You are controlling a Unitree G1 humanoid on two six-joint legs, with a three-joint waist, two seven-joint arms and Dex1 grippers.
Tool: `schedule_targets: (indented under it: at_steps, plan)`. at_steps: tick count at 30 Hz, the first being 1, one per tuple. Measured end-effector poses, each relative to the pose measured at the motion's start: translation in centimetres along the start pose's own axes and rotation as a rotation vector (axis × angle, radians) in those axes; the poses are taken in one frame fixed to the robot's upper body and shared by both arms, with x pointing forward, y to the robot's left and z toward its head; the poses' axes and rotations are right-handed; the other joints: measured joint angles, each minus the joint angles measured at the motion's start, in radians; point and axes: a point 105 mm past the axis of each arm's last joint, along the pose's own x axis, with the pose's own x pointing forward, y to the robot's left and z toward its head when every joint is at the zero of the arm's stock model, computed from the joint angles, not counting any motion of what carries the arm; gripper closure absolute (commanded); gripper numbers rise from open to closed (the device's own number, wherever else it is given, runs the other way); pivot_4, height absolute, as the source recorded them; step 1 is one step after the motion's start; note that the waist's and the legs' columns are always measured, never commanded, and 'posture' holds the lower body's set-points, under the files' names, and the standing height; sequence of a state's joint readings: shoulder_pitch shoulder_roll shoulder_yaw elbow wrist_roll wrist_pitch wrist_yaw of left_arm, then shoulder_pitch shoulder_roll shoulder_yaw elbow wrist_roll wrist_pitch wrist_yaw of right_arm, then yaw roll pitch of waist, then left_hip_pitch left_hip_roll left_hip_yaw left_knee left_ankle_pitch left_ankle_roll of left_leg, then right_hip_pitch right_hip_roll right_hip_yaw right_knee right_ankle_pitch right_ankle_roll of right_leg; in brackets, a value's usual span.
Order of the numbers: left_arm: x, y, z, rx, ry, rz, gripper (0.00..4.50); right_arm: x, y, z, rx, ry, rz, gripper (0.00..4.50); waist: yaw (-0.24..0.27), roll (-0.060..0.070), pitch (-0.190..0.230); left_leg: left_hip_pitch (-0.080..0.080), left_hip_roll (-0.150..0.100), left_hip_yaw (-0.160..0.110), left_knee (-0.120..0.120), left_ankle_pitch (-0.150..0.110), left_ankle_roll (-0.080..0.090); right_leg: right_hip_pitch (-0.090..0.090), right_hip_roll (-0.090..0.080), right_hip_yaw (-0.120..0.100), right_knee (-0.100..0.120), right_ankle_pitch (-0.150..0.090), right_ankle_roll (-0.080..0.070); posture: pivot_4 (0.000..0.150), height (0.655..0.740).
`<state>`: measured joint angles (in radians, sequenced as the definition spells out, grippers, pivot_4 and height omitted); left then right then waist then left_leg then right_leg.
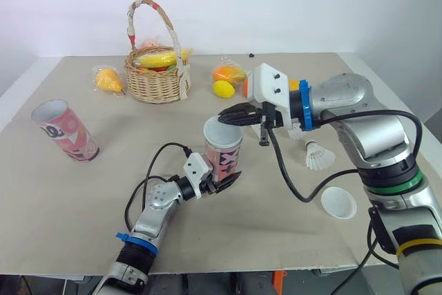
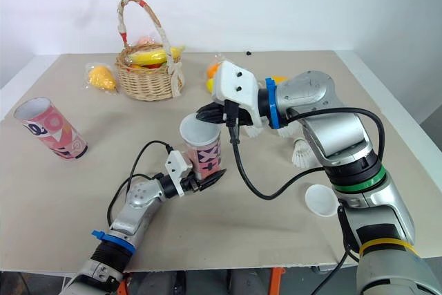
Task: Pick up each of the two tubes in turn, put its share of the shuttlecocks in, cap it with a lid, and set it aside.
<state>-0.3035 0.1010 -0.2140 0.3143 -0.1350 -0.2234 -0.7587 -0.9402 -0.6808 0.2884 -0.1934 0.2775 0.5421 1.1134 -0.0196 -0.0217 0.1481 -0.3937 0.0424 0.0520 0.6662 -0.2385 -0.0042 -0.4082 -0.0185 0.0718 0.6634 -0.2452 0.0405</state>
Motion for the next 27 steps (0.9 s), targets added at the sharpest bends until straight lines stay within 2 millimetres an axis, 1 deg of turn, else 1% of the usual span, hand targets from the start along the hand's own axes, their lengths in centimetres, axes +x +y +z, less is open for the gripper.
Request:
schedule_targets:
  at_steps: [14,27]
  plan:
    - [0.1,-0.1,0.0,0.001,0.008,-0.018,1.24,0.2,0.2,-0.5,-0.110,0.027,0.003,4.46,0.000,0.000,0.000,0.000,0.000,0.000,-0.001,0.000,0.000,0.000,-0.001,0.000,-0.001,0.000,0.000,0.150,0.7400]
    - [0.2,0.0,-0.1,-0.007,0.019,-0.019,1.24,0.1,-0.1,-1.2,-0.160,0.042,-0.012,4.46,0.000,0.000,0.000,0.001,-0.001,0.000,-0.003,0.001,0.001,0.000,-0.003,-0.002,-0.001,0.000,0.000,0.150,0.7400]
